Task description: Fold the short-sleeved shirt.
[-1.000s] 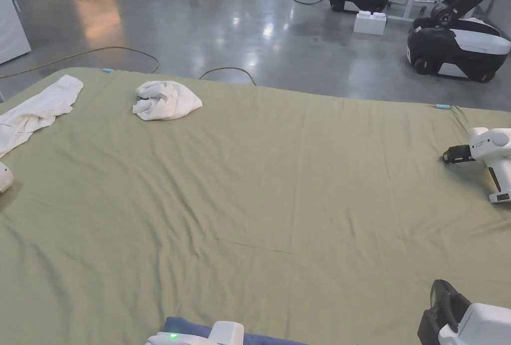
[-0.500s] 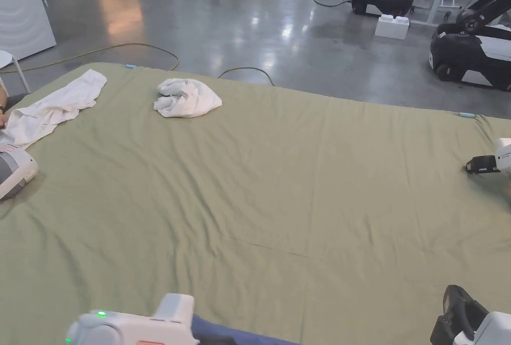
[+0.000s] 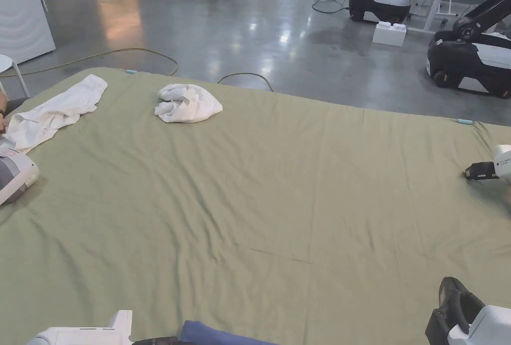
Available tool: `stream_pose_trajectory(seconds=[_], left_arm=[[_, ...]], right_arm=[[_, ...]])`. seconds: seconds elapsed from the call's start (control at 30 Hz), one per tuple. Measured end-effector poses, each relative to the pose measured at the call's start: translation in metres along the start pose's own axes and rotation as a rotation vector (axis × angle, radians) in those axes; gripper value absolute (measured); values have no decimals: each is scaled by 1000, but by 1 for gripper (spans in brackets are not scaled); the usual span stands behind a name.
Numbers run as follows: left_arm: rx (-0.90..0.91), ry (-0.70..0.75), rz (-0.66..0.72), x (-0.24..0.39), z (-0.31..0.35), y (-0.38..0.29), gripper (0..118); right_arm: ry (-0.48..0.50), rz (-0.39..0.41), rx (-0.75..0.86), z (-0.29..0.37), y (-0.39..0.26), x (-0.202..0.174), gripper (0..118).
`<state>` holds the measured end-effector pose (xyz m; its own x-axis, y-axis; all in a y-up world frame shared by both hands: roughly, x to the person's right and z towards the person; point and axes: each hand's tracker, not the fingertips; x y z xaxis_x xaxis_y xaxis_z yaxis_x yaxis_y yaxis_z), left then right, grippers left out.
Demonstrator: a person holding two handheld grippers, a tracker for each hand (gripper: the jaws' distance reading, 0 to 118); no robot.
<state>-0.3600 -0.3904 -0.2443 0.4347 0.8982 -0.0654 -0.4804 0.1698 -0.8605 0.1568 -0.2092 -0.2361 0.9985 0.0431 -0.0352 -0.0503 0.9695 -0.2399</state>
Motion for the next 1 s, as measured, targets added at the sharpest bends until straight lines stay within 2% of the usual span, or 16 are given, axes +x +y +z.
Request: stream_pose_trajectory(seconds=[0.03, 0.1, 0.13, 0.17, 0.2, 0.23, 0.27, 0.3, 0.47, 0.57, 0.67, 0.83, 0.9, 1.0], left_arm=[[-4, -27, 26, -5, -3, 1, 76], [-30, -20, 34, -11, -14, 1, 60], [-30, -13, 27, -7, -16, 0, 44], [-28, 0, 23, -7, -18, 0, 18], [-32, 42, 29, -10, -20, 0, 12], [-33, 50, 36, -12, -18, 1, 11], [-30, 30, 32, 24, -16, -17, 10], [-11, 21, -15, 31, -14, -18, 9], [25, 32, -95, 51, -1, -13, 6], [76, 87, -139, 62, 23, 7, 5], [134, 196, -152, 92, 59, 21, 5], [190, 478, -232, 125, 118, 45, 5], [204, 611, -291, 141, 125, 46, 5], [185, 701, -332, 167, 116, 38, 5]], right_arm=[[4, -5, -3, 1, 0, 0, 0], [2, -1, -8, 1, -2, -3, 0], [3, 2, -9, 2, -2, -4, 0], [4, 2, -11, 2, -2, -5, 0], [6, 2, -13, 2, -3, -5, 0], [7, 3, -16, 3, -3, -6, 0], [7, 5, -16, 3, -3, -6, 0], [4, 8, -14, 4, -3, -6, 0], [1, 18, -19, 3, -3, -4, 0], [4, 24, -21, 2, -3, -4, 0], [9, 27, -23, 1, -3, -4, 0], [24, 27, -26, -3, -4, -6, 0], [33, 29, -28, -5, -4, -9, 0], [45, 23, -30, -7, -5, -12, 0]])
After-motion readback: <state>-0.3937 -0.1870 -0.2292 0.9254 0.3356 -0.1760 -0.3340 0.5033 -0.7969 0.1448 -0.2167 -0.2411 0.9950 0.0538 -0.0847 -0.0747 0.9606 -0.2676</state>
